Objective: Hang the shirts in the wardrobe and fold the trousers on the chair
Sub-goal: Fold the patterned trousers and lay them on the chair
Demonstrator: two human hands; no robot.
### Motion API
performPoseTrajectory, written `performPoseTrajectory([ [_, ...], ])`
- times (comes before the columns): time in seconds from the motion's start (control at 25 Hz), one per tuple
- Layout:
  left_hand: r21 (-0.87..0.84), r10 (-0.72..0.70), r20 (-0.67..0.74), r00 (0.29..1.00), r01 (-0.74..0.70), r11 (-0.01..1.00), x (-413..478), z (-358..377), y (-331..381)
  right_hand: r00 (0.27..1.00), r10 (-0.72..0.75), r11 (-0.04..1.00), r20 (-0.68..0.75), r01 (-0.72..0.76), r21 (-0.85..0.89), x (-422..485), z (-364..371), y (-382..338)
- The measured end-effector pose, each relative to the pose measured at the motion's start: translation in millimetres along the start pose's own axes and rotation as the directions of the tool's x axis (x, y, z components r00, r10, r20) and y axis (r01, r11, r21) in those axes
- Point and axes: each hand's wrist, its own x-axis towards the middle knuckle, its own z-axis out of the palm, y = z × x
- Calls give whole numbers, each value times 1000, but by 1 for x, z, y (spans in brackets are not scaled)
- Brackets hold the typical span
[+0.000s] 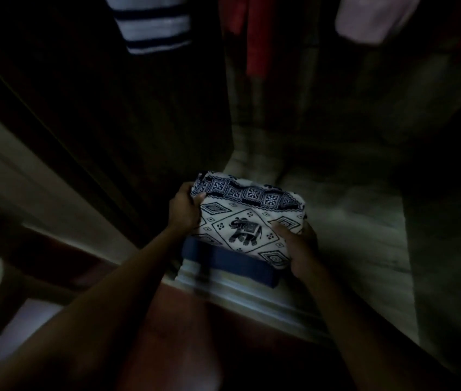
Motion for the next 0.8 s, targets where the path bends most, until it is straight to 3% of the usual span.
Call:
performPoseTrajectory([
  [0.16, 86, 87, -129, 988, -76, 993, 37, 35, -40, 995, -64, 994, 73, 58, 90, 57, 15, 40],
  [0.24, 157, 179, -140, 974, -157, 975, 45, 48, -58, 994, -108, 990, 19, 106, 93, 74, 21, 53],
  [0.32, 250, 285, -181, 941, -236, 939, 39, 56, -67, 976, -152, 987, -157, 141, -80, 72, 24, 51],
  [0.36, 278, 331, -203, 922, -270, 922, 34, 58, -68, 938, -239, 946, -250, 167, -278, 68, 23, 48],
  [0.4, 294, 385, -201, 901, -320, 901, 30, 58, -66, 885, -380, 833, -268, 202, -514, 62, 22, 42],
  [0.48, 309, 500, -83, 862, -455, 835, 31, 57, -50, 761, -649, 447, 6, 387, -807, 56, 27, 25],
  [0.52, 307, 531, 8, 847, -507, 805, 36, 58, -41, 709, -677, 266, 199, 487, -832, 60, 34, 19],
  [0.6, 323, 509, 180, 842, -540, 778, 46, 65, -35, 701, -566, 50, 433, 554, -831, 73, 44, 17],
  [0.68, 407, 369, 311, 876, -474, 781, 46, 75, -50, 808, -397, -9, 436, 471, -882, 84, 41, 33],
  [0.8, 506, 208, 387, 898, -396, 767, 40, 77, -87, 895, -330, 104, 302, 352, -930, 81, 22, 67],
])
